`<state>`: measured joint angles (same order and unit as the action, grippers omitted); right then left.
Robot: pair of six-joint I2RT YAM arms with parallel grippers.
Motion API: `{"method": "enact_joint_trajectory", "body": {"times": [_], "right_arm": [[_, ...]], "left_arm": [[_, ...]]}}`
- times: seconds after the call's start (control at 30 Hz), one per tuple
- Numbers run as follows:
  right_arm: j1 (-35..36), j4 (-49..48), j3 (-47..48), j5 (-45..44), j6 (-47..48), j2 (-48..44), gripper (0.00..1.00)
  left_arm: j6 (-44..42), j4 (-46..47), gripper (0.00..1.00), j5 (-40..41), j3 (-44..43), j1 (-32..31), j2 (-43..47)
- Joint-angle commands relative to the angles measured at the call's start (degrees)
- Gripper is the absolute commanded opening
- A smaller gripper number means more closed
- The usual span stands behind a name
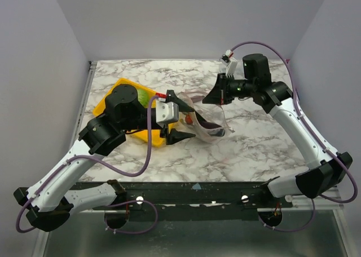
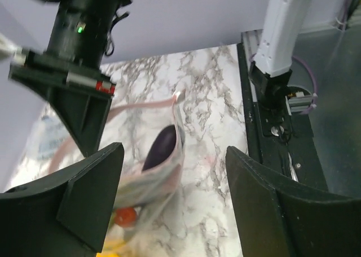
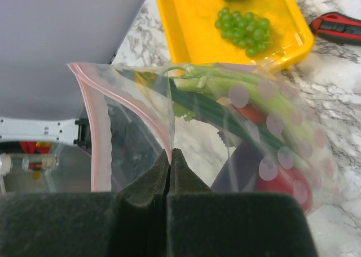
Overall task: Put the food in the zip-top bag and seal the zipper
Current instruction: Place the fake vegetable in the zipper food storage bag, then adjust the zipper food storage bag at the center of the board.
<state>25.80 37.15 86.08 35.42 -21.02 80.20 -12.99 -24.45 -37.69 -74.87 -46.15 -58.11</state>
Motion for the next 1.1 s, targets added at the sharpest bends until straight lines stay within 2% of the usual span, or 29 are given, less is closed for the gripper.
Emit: {"method": "enact_joint_trajectory", "body": {"times": [0.0,0.13,0.37,0.5,0.6,0.87,0.93,1.03,1.07], "right_arm": [[0.0,4.6,0.3,9.7,7.5,0.4,0.00],[0.1,8.5,2.2,11.5,10.0,0.8,0.00],[0.1,11.2,5.6,14.7,11.8,-0.8,0.00],[0.1,11.8,5.8,15.3,12.9,-0.3,0.00],[0.1,11.3,5.7,17.0,12.9,-0.3,0.00],[0.1,9.7,6.1,20.4,13.4,-0.6,0.00],[0.1,9.9,6.2,21.7,14.1,-0.2,0.00],[0.1,10.9,6.3,22.5,16.1,0.4,0.02],[0.1,10.6,6.3,21.9,16.3,0.2,0.07]], "left_arm": [[-16.0,-8.9,0.74,-12.7,-5.2,-0.9,-6.4],[-19.5,-16.8,0.74,-10.7,-11.8,-2.8,-13.0],[-24.3,-19.1,0.74,-0.8,-12.2,-9.4,-16.8],[-24.2,-19.5,0.62,6.5,-12.0,-12.1,-17.9],[-22.2,-16.1,0.38,13.1,-10.5,-13.0,-17.2],[-22.7,-11.0,0.32,17.5,-6.3,-13.1,-16.4],[-22.7,-11.1,0.24,18.5,-6.5,-13.1,-17.1],[-21.0,-12.0,0.00,20.4,-7.6,-13.0,-18.7],[-20.0,-12.1,0.00,21.0,-8.0,-13.0,-19.0]]}}
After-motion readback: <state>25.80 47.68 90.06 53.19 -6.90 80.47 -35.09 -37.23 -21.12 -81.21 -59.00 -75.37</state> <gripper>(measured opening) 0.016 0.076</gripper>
